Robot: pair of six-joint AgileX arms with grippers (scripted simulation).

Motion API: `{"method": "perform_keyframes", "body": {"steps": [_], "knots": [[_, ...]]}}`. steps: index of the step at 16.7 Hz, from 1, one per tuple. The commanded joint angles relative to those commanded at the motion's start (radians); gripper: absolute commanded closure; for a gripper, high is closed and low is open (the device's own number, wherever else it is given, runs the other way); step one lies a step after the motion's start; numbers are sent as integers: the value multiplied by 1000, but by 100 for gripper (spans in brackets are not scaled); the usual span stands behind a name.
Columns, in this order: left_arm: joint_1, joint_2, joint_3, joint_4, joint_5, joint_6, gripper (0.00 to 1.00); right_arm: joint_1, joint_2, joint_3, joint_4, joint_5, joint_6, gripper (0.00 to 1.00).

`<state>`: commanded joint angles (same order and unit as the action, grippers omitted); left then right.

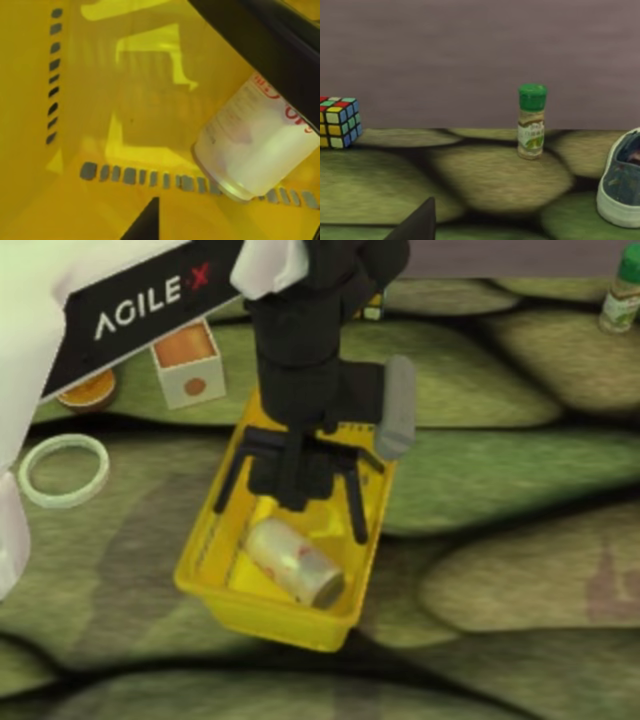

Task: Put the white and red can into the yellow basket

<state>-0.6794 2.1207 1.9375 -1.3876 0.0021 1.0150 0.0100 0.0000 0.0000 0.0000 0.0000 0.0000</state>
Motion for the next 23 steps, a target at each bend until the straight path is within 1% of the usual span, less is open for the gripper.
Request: {"method": "perform_keyframes", "body": {"steps": [7, 8, 23], "knots": [[0, 0, 0, 0, 0, 0, 98, 0, 0, 0, 0, 0, 0, 0], [0, 0, 0, 0, 0, 0, 100, 0, 0, 0, 0, 0, 0, 0], [0, 0, 0, 0, 0, 0, 100, 0, 0, 0, 0, 0, 0, 0]]}}
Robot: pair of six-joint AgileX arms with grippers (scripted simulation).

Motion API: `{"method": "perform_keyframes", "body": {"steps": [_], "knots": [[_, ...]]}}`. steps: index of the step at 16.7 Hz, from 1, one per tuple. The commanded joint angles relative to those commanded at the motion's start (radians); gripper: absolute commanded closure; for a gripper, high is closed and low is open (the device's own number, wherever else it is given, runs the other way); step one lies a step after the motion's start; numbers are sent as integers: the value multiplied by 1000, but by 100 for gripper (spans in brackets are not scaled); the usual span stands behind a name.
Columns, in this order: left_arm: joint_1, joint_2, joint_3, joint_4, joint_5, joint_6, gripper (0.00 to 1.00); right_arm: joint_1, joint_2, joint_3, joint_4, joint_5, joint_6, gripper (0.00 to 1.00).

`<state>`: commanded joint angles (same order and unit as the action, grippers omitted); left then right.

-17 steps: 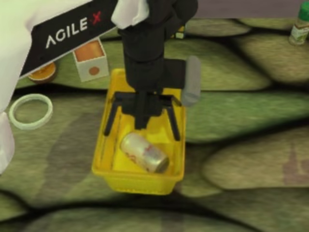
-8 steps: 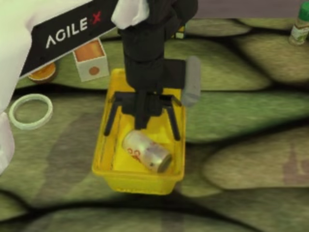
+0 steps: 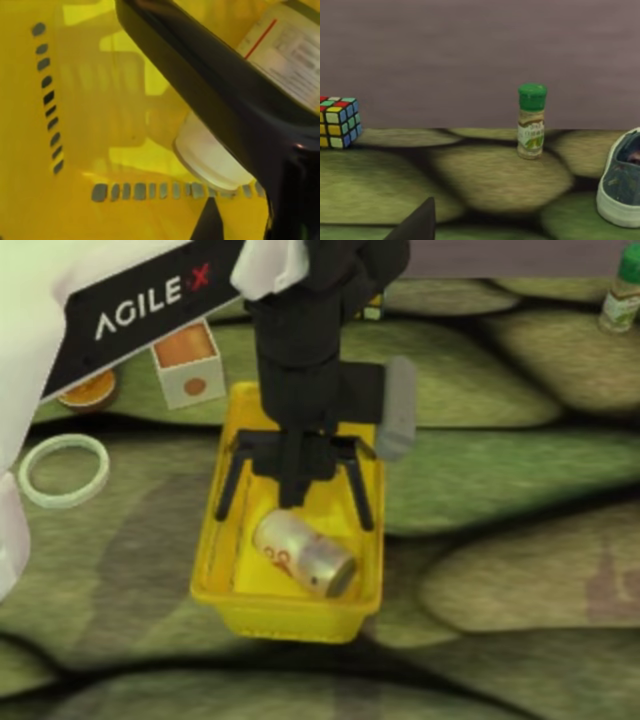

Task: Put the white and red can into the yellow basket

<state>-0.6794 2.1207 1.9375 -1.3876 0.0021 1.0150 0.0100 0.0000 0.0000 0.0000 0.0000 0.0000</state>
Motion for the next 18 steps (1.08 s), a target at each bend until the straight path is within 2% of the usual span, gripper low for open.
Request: {"method": "perform_keyframes", "body": {"steps": [15, 18], "knots": [[1, 1, 0, 0, 0, 1, 100, 0, 0, 0, 0, 0, 0, 0], [15, -3, 40, -42, 0, 10, 100, 0, 0, 0, 0, 0, 0, 0]]}}
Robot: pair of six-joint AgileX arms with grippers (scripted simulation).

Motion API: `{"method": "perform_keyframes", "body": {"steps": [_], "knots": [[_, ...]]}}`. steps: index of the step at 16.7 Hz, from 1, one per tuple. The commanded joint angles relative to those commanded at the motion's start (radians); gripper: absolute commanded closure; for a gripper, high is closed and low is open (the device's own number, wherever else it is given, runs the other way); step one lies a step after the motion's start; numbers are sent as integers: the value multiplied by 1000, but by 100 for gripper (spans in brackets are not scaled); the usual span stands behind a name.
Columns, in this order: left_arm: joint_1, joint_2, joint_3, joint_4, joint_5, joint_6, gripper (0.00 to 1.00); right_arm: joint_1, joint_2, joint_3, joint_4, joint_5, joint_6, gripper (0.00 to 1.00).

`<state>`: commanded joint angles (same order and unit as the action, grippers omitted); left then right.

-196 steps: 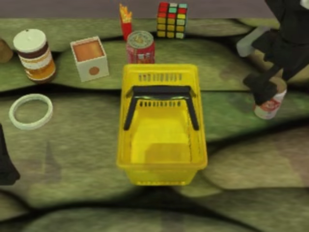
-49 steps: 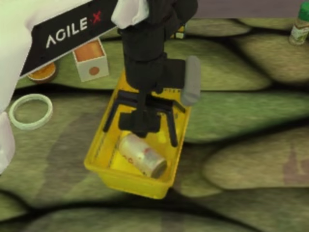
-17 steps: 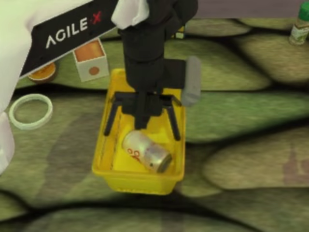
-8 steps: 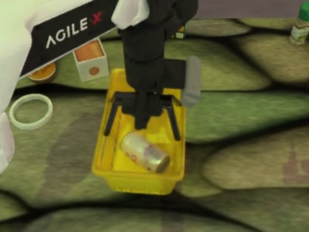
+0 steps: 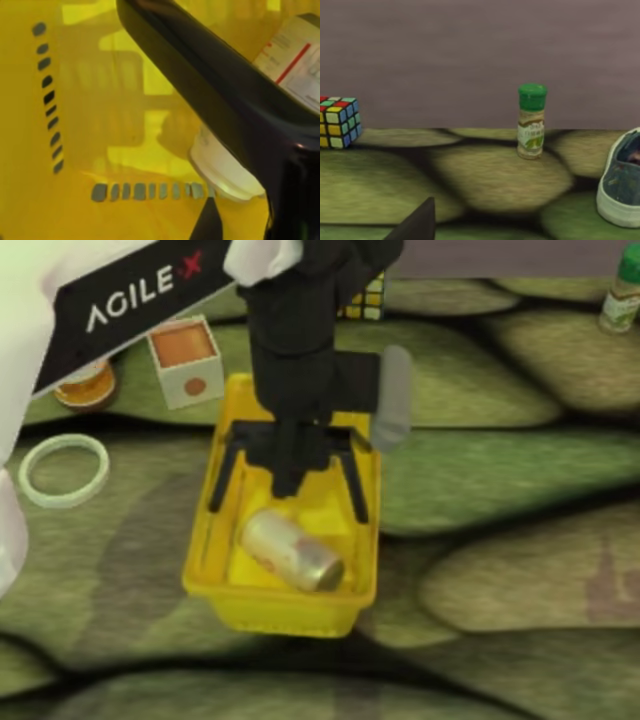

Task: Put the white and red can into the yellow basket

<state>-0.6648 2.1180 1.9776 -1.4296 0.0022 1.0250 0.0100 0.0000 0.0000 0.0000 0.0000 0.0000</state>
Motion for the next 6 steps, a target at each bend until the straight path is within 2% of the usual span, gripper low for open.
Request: {"method": "perform_keyframes", "body": {"steps": [6], "knots": [[44, -17, 128, -147, -1, 29, 100, 0, 0, 0, 0, 0, 0, 0]]}}
